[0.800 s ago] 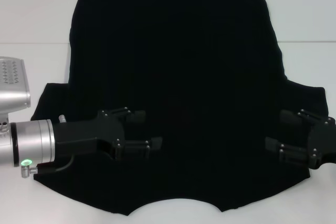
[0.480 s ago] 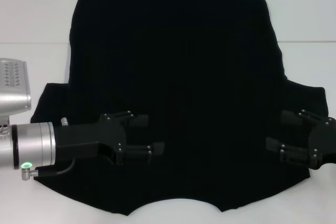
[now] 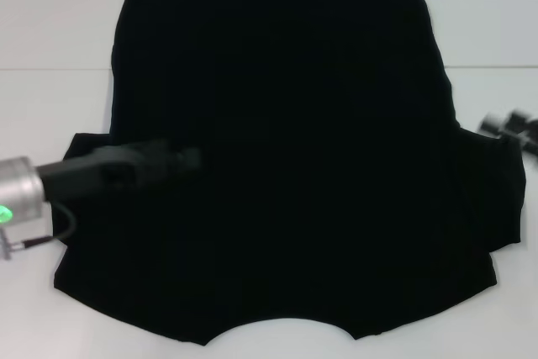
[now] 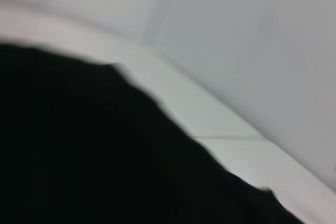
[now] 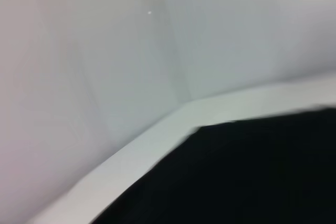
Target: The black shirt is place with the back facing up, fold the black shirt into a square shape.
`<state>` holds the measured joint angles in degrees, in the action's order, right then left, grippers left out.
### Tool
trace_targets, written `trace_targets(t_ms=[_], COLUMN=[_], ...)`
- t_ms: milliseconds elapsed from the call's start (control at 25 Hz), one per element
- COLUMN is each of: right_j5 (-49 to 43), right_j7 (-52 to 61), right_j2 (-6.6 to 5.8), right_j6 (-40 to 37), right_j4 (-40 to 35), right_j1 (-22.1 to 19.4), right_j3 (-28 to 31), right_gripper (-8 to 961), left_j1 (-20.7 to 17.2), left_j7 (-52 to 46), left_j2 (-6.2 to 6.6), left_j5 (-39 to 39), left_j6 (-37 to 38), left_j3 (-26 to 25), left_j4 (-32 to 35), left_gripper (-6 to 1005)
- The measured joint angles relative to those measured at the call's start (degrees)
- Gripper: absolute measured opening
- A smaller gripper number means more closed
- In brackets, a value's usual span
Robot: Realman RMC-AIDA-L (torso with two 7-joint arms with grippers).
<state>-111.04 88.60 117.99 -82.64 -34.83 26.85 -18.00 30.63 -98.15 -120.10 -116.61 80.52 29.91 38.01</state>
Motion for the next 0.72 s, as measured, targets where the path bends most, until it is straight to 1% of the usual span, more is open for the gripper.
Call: trace_targets(t_ms=[40,80,120,200,280,320,400,480,560,600,720], right_j5=[-0.2,-0.67,-2.34,-6.74,-10.06,-11.29,-12.96,-13.76,-13.9,-13.94,-14.0], right_j7=[7.43,15.85,24.02,37.47,45.56,48.4,50.61,50.74,50.41,50.22,49.76], right_j2=[-1.02,-2.32,-3.89,-7.25,-9.67,-10.48,-11.45,-12.03,-12.51,-12.74,-13.13], right_j6=[2.5,5.14,7.35,9.74,9.58,9.1,7.91,6.09,4.68,4.03,2.86], right_j4=[0.19,0.46,0.93,1.87,2.41,2.43,1.92,1.18,0.79,0.72,0.71], right_j1=[0.52,1.16,1.93,3.65,5.09,5.77,6.81,7.56,8.12,8.35,8.73], right_j3=[-0.25,-0.79,-2.05,-4.86,-6.64,-7.18,-7.76,-7.93,-7.98,-8.01,-8.07], right_gripper=[881,881,880,879,879,878,878,877,877,877,877], left_j1=[0.05,-0.01,-0.13,-0.38,-0.61,-0.67,-0.73,-0.75,-0.86,-0.93,-1.16], left_j7=[-5.51,-10.64,-16.84,-25.52,-32.35,-34.39,-36.62,-37.07,-37.12,-37.12,-36.92], left_j2=[0.75,1.46,2.12,2.9,3.43,3.72,4.33,5.08,5.55,5.67,5.83], left_j5=[-0.69,-1.77,-3.32,-6.89,-11.17,-13.24,-16.43,-18.92,-20.64,-21.19,-23.81], left_j6=[-0.51,-0.24,0.31,1.97,4.32,5.51,7.09,8.17,8.59,8.57,6.82], left_j3=[-0.55,-0.96,-1.6,-3.54,-6.7,-8.5,-11.78,-15.77,-19.2,-20.09,-21.05], left_j4=[0.2,0.65,1.4,3.36,5.48,6.18,6.8,6.92,7.02,7.1,7.48], left_gripper=[872,873,873,871,868,866,862,859,791,757,656])
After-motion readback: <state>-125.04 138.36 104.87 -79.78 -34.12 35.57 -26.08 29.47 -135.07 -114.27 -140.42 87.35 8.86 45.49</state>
